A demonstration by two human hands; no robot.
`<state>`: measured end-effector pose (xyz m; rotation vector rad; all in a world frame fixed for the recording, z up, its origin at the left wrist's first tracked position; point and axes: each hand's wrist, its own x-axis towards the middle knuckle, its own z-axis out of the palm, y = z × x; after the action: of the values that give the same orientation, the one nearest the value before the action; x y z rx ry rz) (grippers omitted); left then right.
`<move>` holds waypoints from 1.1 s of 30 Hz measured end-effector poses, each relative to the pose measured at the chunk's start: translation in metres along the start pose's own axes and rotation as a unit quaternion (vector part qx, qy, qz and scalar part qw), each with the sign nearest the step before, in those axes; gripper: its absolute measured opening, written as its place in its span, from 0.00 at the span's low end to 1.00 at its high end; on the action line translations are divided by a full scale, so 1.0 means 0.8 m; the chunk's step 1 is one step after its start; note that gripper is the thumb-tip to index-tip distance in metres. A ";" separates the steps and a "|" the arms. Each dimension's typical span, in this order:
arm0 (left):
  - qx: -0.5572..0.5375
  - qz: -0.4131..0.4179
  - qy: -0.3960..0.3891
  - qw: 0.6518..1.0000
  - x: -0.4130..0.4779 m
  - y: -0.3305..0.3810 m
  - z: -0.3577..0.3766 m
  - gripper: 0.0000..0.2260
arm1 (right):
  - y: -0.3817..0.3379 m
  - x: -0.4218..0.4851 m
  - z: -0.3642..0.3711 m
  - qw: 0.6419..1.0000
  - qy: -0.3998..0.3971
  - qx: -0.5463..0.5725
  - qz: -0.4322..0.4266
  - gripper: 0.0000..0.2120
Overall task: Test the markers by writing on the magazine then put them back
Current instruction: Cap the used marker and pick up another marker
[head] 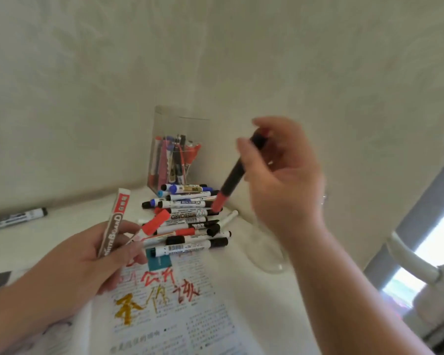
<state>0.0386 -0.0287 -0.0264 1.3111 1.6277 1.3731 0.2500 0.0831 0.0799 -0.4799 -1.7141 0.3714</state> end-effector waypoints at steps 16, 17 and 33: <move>0.112 0.032 -0.008 0.993 -0.008 0.000 -0.007 0.07 | 0.035 0.057 -0.093 0.948 0.025 -0.283 0.142 0.03; 0.127 0.044 -0.005 0.991 -0.007 -0.002 -0.006 0.06 | 0.033 0.054 -0.092 0.948 0.034 -0.287 0.136 0.04; -0.013 0.060 -0.046 0.997 0.000 -0.009 -0.005 0.07 | 0.037 -0.060 0.088 0.886 -0.311 0.074 0.335 0.24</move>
<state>0.0331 -0.0296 -0.0320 1.4553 1.4857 1.3774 0.1918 0.0855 0.0112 -0.9082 -2.0665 1.2598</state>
